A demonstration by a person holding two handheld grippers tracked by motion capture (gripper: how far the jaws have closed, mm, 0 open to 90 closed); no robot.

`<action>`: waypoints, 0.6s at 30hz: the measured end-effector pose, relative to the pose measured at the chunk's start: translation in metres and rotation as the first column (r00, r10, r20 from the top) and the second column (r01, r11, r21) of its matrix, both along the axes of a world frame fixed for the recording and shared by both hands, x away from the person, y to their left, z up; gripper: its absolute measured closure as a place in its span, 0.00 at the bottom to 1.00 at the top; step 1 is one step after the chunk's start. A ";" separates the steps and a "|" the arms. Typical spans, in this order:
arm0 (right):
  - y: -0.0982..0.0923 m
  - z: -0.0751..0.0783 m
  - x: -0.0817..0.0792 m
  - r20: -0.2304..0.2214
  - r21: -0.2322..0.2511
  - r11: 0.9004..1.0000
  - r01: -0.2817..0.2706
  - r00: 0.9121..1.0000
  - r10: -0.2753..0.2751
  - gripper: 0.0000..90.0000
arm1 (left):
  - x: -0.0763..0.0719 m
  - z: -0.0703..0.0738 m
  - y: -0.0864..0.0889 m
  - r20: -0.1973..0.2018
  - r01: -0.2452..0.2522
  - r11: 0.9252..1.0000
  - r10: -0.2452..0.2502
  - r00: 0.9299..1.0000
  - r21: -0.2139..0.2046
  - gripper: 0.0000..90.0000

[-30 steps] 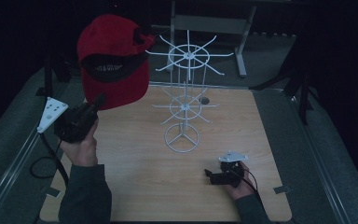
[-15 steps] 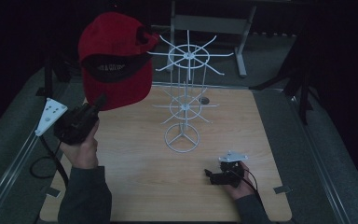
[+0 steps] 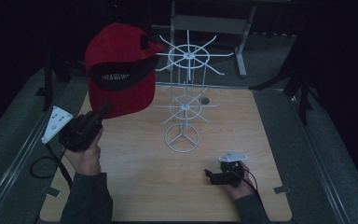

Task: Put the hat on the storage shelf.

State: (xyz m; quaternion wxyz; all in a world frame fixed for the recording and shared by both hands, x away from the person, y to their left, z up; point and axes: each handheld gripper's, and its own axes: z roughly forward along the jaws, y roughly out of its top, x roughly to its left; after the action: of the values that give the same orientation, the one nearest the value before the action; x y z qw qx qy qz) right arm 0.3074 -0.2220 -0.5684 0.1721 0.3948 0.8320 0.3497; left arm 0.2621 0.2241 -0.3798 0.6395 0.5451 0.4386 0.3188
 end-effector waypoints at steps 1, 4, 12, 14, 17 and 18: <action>0.000 0.000 0.000 0.000 0.001 1.000 0.001 1.000 -0.001 0.14 | 0.000 -0.005 -0.001 -0.014 0.002 1.000 -0.002 1.000 0.001 0.95; 0.000 0.000 0.000 0.003 0.001 1.000 0.001 1.000 -0.001 0.14 | 0.001 -0.009 -0.002 -0.020 0.005 1.000 -0.005 1.000 0.011 0.95; 0.000 0.000 0.000 0.004 0.001 1.000 0.000 1.000 0.000 0.14 | 0.003 -0.038 -0.012 -0.078 0.029 0.999 -0.027 0.997 0.021 0.95; 0.000 0.000 0.000 0.006 0.001 1.000 -0.001 1.000 0.001 0.14 | 0.004 -0.046 -0.013 -0.094 0.030 0.999 -0.029 0.995 0.015 0.95; 0.000 0.000 0.000 0.006 0.000 1.000 0.000 1.000 0.000 0.14 | 0.004 -0.055 -0.014 -0.117 0.036 0.999 -0.034 0.993 0.013 0.95; 0.000 0.000 0.000 0.005 0.001 1.000 0.001 1.000 -0.001 0.14 | 0.004 -0.057 -0.014 -0.124 0.038 0.999 -0.036 0.992 0.018 0.95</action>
State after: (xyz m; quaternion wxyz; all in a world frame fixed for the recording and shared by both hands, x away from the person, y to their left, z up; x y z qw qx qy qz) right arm 0.3075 -0.2219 -0.5686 0.1741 0.3943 0.8313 0.3509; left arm 0.2662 0.2098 -0.4372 0.6112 0.5783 0.4639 0.2770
